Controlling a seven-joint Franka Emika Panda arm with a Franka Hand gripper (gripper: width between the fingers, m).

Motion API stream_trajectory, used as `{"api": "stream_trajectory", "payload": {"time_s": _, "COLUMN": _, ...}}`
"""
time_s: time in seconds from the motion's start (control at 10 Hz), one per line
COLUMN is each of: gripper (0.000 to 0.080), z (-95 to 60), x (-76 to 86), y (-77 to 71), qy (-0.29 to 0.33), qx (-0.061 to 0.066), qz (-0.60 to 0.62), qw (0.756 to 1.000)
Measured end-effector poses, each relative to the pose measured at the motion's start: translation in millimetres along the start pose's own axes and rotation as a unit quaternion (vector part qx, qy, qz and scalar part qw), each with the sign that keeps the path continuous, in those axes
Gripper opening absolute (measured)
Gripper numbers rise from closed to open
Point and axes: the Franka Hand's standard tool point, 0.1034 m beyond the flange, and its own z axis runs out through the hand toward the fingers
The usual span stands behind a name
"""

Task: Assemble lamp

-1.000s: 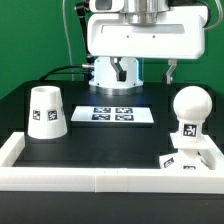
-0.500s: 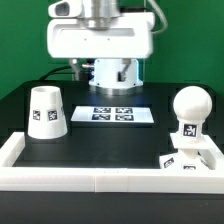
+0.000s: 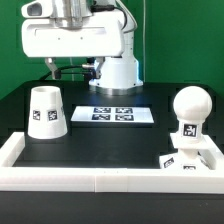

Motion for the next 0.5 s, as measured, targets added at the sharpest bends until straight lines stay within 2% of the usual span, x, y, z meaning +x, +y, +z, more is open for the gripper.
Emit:
{"api": "stream_trajectory", "payload": {"time_s": 0.3, "gripper": 0.0698, "z": 1.5, "x": -1.6, "y": 2.4, "qy": -0.001, "qx": 0.001, "qz": -0.011, "qw": 1.0}}
{"api": "stream_trajectory", "payload": {"time_s": 0.4, "gripper": 0.0698, "z": 6.5, "x": -9.2, "y": 12.3, "qy": -0.003, "qx": 0.009, "qz": -0.027, "qw": 1.0}}
{"api": "stream_trajectory", "payload": {"time_s": 0.5, "gripper": 0.0698, "z": 9.8, "x": -15.1, "y": 18.0, "qy": -0.008, "qx": 0.009, "qz": -0.022, "qw": 1.0}}
